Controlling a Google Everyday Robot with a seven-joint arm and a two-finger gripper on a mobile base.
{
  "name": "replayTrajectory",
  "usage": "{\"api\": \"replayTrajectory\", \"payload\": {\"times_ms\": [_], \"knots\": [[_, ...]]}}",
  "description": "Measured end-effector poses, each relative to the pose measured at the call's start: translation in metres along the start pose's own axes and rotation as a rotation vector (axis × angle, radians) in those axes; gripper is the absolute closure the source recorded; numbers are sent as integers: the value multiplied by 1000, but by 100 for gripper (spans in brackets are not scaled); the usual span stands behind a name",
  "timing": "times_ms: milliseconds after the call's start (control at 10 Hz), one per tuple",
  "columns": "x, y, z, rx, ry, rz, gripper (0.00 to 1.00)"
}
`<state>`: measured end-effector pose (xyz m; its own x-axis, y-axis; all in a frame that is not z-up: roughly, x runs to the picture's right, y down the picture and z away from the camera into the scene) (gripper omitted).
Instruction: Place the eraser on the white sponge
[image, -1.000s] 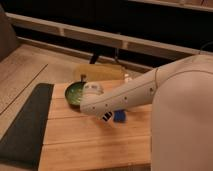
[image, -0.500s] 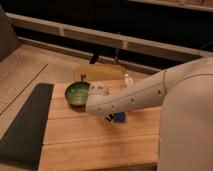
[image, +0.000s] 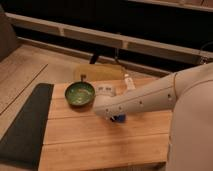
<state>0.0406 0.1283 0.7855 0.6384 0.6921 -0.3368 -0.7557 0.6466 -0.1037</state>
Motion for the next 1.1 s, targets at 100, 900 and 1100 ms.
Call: {"api": "replayTrajectory", "payload": {"times_ms": [100,900,1100], "knots": [[5,-11,1,5,-3,21,100],[24,-48,18,11,16,98,100],[24,-47,27,-10,15,111,100]]}}
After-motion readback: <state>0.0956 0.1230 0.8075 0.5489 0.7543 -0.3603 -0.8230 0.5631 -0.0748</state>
